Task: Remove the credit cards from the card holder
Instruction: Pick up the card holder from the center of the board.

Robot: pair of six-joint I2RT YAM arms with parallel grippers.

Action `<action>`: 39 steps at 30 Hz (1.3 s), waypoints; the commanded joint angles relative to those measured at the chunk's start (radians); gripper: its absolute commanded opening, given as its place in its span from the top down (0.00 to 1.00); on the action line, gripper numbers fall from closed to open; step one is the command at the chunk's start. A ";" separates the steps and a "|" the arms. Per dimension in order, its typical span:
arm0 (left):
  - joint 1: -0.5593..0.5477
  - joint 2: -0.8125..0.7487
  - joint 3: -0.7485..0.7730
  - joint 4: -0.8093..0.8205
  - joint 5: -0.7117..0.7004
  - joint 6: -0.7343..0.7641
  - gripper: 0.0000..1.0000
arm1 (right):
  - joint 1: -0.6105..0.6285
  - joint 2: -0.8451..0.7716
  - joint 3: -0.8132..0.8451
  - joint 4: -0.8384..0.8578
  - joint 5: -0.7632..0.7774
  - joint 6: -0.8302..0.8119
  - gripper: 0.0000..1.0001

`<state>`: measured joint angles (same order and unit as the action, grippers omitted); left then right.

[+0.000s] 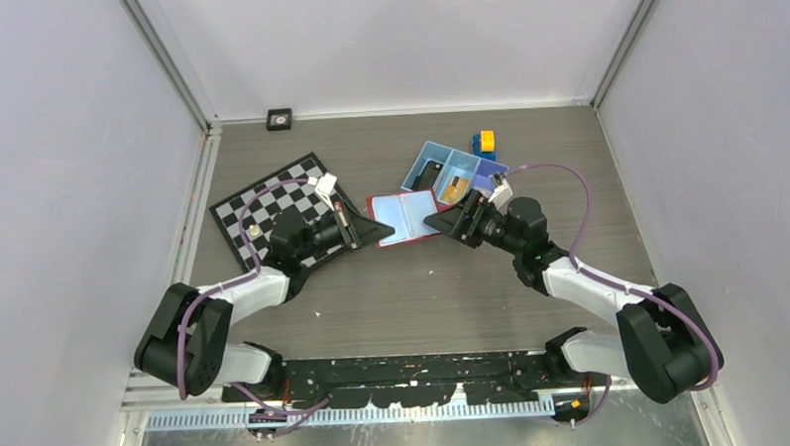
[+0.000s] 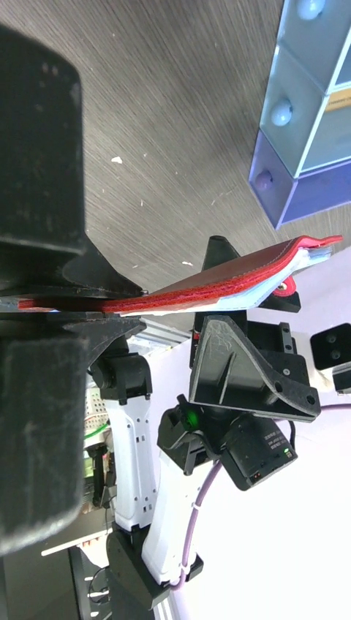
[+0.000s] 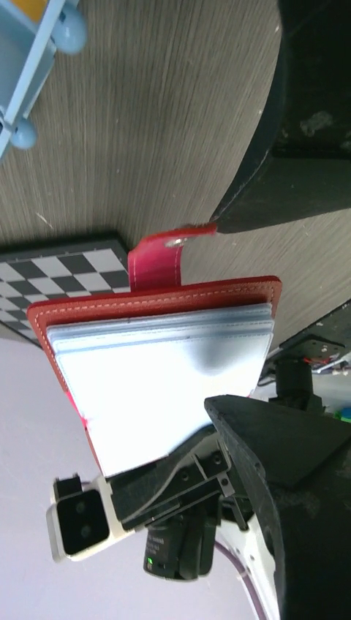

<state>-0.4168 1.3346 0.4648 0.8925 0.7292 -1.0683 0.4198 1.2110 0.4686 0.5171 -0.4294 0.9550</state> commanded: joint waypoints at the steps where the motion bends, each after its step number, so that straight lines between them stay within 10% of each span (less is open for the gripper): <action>1: 0.004 0.014 -0.002 0.160 0.039 -0.039 1.00 | -0.005 -0.015 -0.010 0.149 -0.064 0.040 0.20; 15: 0.004 0.011 -0.005 0.049 0.001 0.053 1.00 | -0.002 -0.139 -0.021 0.073 -0.023 -0.022 0.70; 39: -0.048 -0.002 0.016 0.032 0.019 0.097 1.00 | 0.236 -0.062 0.113 -0.140 0.110 -0.259 0.83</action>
<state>-0.4526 1.3437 0.4519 0.8925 0.7380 -0.9943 0.6334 1.1542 0.5362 0.3786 -0.3290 0.7441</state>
